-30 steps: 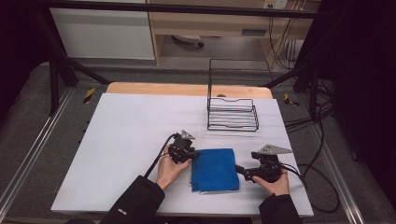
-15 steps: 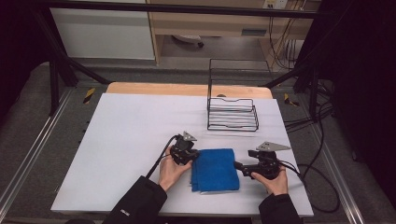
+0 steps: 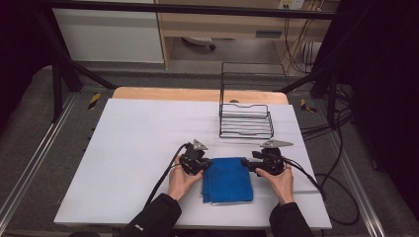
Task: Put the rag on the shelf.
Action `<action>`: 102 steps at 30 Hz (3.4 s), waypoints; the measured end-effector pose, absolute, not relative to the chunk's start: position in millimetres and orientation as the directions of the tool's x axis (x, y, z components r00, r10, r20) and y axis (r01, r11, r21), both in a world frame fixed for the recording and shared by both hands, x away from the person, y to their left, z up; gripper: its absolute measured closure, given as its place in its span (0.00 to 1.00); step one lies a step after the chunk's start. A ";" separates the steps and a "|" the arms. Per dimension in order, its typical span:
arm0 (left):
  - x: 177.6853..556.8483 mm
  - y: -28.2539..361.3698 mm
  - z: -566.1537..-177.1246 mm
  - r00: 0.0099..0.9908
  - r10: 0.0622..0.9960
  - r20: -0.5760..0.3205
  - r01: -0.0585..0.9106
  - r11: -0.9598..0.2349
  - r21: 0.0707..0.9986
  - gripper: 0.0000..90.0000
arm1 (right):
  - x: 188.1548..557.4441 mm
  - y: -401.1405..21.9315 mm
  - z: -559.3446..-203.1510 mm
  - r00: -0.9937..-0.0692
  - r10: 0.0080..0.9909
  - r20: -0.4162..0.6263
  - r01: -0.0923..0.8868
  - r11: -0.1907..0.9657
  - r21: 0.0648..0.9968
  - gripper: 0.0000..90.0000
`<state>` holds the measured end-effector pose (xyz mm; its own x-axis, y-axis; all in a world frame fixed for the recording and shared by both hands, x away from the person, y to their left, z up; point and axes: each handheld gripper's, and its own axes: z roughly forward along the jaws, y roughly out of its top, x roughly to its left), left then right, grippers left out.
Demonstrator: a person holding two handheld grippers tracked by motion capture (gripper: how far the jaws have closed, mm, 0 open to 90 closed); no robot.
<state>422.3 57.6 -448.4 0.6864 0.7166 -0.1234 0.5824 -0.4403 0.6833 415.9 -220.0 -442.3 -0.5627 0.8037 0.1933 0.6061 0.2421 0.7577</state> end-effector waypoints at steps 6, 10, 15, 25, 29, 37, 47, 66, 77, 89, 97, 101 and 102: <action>422.6 58.1 -449.0 0.689 0.714 -0.128 0.580 -0.437 0.688 0.91 | 419.7 -217.3 -448.3 -0.570 0.798 0.195 0.624 0.267 0.734 0.55; 422.2 58.3 -449.5 0.691 0.712 -0.125 0.574 -0.436 0.693 0.91 | 417.9 -215.4 -450.5 -0.569 0.796 0.207 0.643 0.273 0.716 0.63; 423.1 59.5 -449.4 0.698 0.705 -0.126 0.572 -0.443 0.691 0.91 | 415.9 -213.5 -452.8 -0.567 0.795 0.216 0.656 0.277 0.702 0.73; 423.8 60.3 -449.5 0.698 0.704 -0.135 0.575 -0.438 0.691 0.91 | 414.2 -212.1 -453.2 -0.554 0.789 0.264 0.686 0.253 0.682 0.90; 423.5 61.6 -450.3 0.693 0.707 -0.141 0.574 -0.423 0.701 0.92 | 414.3 -212.5 -452.3 -0.548 0.792 0.270 0.690 0.246 0.681 0.94; 422.9 68.7 -448.9 0.682 0.702 -0.204 0.594 -0.369 0.715 0.93 | 411.7 -214.5 -447.6 -0.551 0.787 0.279 0.685 0.235 0.689 0.95; 413.6 76.1 -436.8 0.691 0.691 -0.209 0.562 -0.333 0.757 0.94 | 402.0 -216.3 -436.1 -0.568 0.777 0.271 0.639 0.208 0.741 0.95; 393.9 85.4 -417.8 0.716 0.670 -0.195 0.493 -0.289 0.821 0.94 | 385.7 -216.3 -417.3 -0.601 0.764 0.235 0.551 0.183 0.814 0.95; 386.0 86.9 -404.4 0.723 0.671 -0.162 0.449 -0.279 0.849 0.94 | 379.8 -216.7 -406.6 -0.616 0.758 0.215 0.504 0.169 0.847 0.95; 380.4 86.1 -389.2 0.733 0.663 -0.150 0.414 -0.260 0.872 0.94 | 374.1 -219.6 -394.0 -0.618 0.762 0.192 0.454 0.147 0.879 0.95; 378.2 82.5 -379.9 0.739 0.660 -0.133 0.384 -0.251 0.889 0.94 | 370.7 -223.6 -385.4 -0.616 0.768 0.176 0.418 0.129 0.899 0.95; 377.3 80.5 -373.1 0.745 0.655 -0.125 0.365 -0.243 0.899 0.94 | 368.3 -227.0 -380.1 -0.613 0.771 0.174 0.399 0.111 0.910 0.95; 377.1 80.3 -371.6 0.746 0.654 -0.124 0.360 -0.239 0.902 0.94 | 367.8 -227.4 -379.1 -0.612 0.771 0.176 0.397 0.107 0.912 0.95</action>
<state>377.1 80.3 -371.6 0.7458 0.6545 -0.1242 0.3596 -0.2386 0.9021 367.8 -227.4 -379.1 -0.6116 0.7715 0.1755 0.3969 0.1073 0.9116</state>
